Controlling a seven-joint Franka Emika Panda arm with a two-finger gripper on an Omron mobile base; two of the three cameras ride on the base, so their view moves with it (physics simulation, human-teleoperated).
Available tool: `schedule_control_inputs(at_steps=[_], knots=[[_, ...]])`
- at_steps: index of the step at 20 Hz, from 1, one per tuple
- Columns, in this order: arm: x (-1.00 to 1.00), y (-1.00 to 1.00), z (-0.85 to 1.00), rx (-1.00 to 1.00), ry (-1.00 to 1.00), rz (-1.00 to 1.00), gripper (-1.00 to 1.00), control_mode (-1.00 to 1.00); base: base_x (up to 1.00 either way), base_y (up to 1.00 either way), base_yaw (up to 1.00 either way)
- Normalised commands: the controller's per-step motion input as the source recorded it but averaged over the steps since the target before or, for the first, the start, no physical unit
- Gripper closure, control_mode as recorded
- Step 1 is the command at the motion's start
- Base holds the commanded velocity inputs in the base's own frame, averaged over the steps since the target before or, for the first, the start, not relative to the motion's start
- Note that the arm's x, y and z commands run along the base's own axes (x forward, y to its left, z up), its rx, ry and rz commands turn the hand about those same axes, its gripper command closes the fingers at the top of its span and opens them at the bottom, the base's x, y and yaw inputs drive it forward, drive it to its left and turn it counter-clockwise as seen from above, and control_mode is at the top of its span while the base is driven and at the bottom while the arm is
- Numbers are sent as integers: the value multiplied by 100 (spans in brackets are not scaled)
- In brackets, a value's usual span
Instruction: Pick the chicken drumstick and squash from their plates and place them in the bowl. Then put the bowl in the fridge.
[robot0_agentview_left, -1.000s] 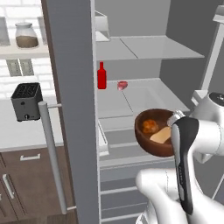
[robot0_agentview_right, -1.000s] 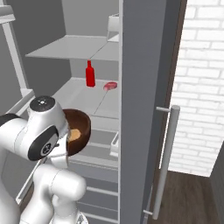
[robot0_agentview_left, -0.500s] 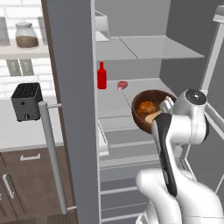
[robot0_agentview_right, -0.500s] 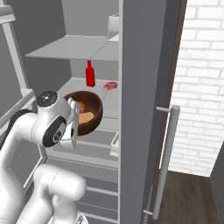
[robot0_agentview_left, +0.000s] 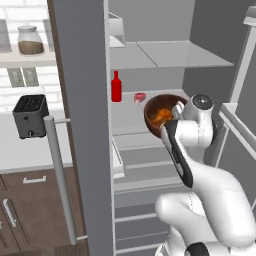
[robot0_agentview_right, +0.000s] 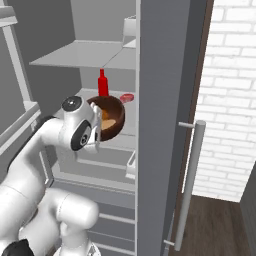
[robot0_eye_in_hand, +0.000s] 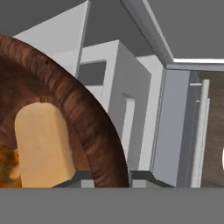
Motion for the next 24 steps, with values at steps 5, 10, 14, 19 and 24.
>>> schedule_control_inputs(at_steps=[5, 10, 14, 19, 24], knots=[[82, -16, 0, 0, 0, 0, 100, -100, 0, 0, 0], [80, -19, -2, 1, 0, 0, 100, -100, 0, 0, 0], [59, -9, -34, 0, 0, 0, 100, -100, 0, 0, 0], [47, -4, -30, 0, 0, 0, 100, -100, 0, 0, 0], [49, -18, -9, 0, 0, 0, 100, -100, 0, 0, 0]])
